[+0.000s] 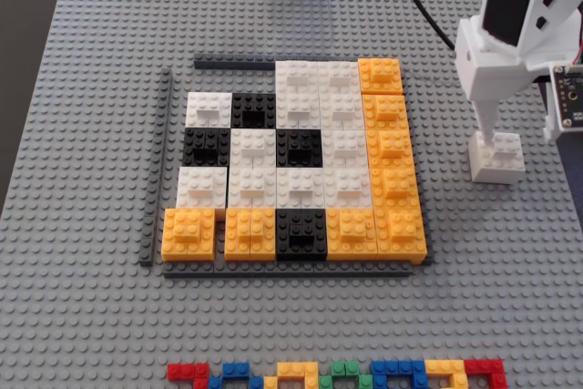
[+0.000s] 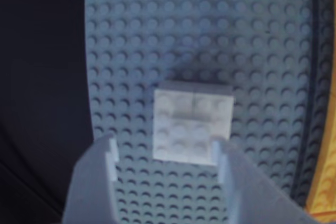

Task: Grab the cube and place it into the grid

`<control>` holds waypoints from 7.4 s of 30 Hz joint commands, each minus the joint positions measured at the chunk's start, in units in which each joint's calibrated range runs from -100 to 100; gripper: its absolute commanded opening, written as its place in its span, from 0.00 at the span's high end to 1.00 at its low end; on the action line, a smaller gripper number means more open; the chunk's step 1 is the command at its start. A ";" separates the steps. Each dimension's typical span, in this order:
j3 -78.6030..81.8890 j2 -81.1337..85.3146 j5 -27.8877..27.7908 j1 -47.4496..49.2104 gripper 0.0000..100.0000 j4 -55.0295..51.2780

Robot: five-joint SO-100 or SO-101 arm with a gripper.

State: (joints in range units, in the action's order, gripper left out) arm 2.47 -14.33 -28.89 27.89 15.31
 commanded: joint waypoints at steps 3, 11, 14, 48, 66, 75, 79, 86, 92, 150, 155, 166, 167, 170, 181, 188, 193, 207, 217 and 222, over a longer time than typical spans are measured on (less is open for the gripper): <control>-3.97 0.66 -0.24 -0.45 0.79 0.61; -2.97 -0.20 -0.83 -0.67 0.82 0.86; -2.34 -0.20 -1.03 -0.89 0.84 0.86; -3.60 18.63 -2.10 -2.22 0.95 -4.86; 14.34 46.92 -10.84 -15.33 0.96 -9.11; 26.75 57.07 -16.56 -26.38 0.96 -10.67; 32.01 60.08 -19.05 -31.83 0.96 -10.18; 38.90 62.57 -21.34 -37.13 0.97 -9.69; 45.97 63.43 -22.52 -40.01 0.97 -7.35; 52.67 54.83 -22.52 -39.86 0.97 -0.07; 51.95 54.49 -22.42 -39.42 0.97 -0.02; 54.57 53.46 -21.98 -38.83 0.97 1.79; 54.76 53.46 -21.93 -38.75 0.97 1.88; 55.39 53.46 -21.83 -38.61 0.97 2.18; 56.93 53.29 -21.83 -38.90 0.97 2.32; 57.84 53.46 -21.88 -39.20 0.93 2.57; 58.29 53.63 -21.88 -39.42 0.92 2.62; 59.65 53.80 -22.27 -40.01 0.89 3.20; 59.65 53.80 -22.32 -40.15 0.92 3.30; 59.83 53.80 -22.32 -40.08 0.95 3.30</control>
State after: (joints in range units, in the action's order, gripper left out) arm 62.49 38.85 -51.31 -11.92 18.24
